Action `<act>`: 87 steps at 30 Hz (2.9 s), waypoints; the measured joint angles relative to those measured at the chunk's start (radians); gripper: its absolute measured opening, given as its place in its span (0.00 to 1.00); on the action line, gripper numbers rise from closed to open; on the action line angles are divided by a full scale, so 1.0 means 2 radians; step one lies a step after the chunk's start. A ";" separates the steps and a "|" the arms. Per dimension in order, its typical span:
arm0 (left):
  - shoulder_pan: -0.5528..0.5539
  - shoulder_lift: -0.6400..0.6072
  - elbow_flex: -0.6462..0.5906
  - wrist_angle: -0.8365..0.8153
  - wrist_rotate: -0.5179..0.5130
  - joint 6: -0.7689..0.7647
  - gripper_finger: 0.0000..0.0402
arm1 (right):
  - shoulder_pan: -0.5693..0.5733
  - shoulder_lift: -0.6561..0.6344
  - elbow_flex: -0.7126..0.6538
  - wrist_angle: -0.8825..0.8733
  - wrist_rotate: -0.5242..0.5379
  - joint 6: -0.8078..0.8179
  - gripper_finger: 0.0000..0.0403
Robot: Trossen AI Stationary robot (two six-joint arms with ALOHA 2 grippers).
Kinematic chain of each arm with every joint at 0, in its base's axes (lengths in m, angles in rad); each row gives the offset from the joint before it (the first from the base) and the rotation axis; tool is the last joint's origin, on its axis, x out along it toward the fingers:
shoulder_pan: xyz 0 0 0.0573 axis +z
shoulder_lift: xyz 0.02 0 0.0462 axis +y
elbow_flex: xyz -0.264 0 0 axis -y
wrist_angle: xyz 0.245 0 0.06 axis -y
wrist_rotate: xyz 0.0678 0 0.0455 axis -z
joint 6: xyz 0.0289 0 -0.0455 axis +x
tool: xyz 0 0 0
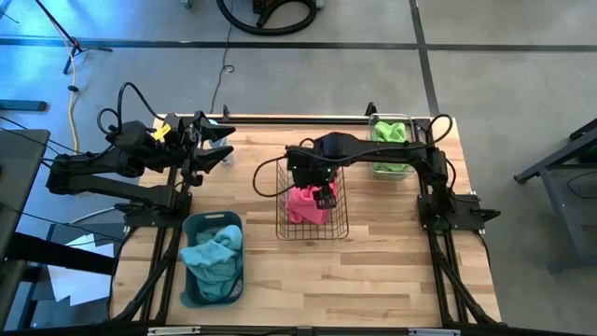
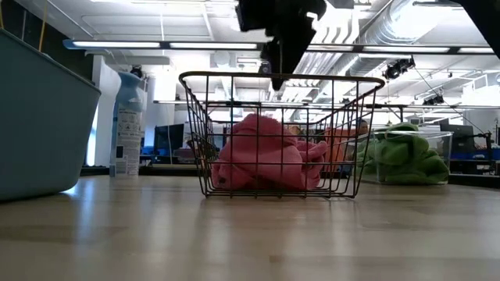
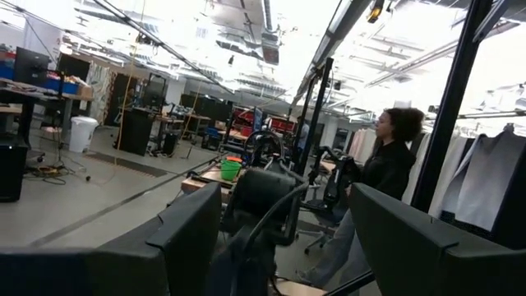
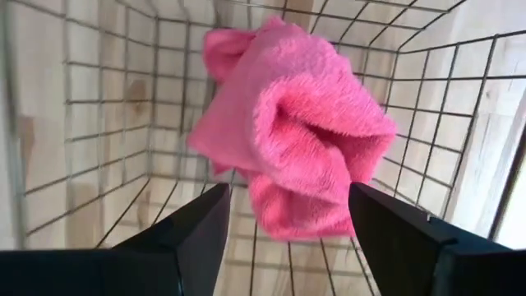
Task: Sort microfiber towel by color & place in baskets
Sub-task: Return to Home Position
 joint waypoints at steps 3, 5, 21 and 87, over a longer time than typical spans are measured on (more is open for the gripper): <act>0.000 0.000 0.000 0.000 -0.002 0.001 0.64 | 0.001 0.000 0.026 -0.036 -0.004 -0.013 0.58; 0.000 0.000 0.000 0.000 -0.009 0.006 0.64 | 0.001 -0.004 0.041 -0.055 -0.009 -0.022 0.55; 0.000 0.000 0.000 -0.001 -0.045 0.013 0.64 | -0.038 -0.327 -0.218 0.064 -0.033 0.063 0.05; 0.000 -0.271 -0.416 0.238 -0.013 -0.052 0.00 | -0.026 -0.580 -0.470 0.566 -0.063 0.279 0.01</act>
